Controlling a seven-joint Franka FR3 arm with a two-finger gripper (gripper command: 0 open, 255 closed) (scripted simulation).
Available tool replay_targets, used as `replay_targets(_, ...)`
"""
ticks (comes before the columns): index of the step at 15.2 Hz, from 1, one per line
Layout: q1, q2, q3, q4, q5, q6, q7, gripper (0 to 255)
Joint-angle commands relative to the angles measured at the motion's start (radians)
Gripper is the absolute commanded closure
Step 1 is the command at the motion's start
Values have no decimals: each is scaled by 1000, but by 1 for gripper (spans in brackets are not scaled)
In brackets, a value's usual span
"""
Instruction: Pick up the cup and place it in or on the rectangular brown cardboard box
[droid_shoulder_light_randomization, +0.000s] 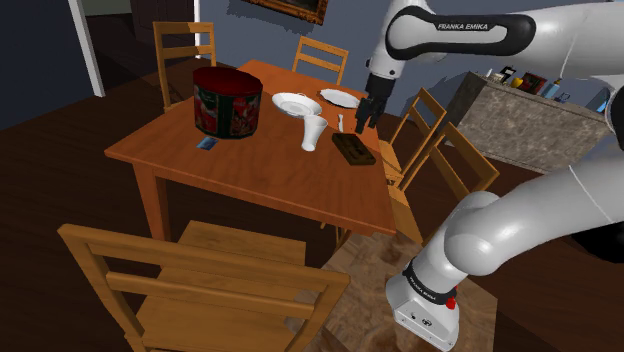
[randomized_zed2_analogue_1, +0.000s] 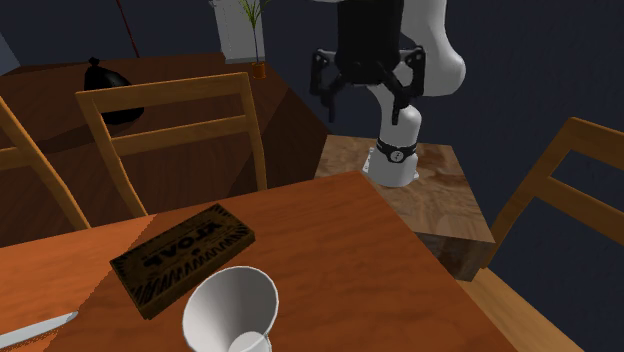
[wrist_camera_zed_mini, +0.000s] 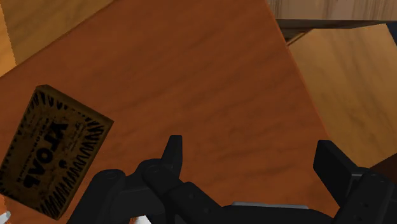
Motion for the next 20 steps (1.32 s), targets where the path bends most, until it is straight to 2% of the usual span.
replay_targets(1,2,74,-32,52,19,25,-43,0)
replay_targets(6,1,273,-105,191,95,78,-164,0)
replay_targets(11,-22,488,-153,368,208,88,-290,0)
replay_targets(15,-66,668,-164,542,309,62,-380,0)
replay_targets(20,-154,904,-147,813,424,-11,-455,0)
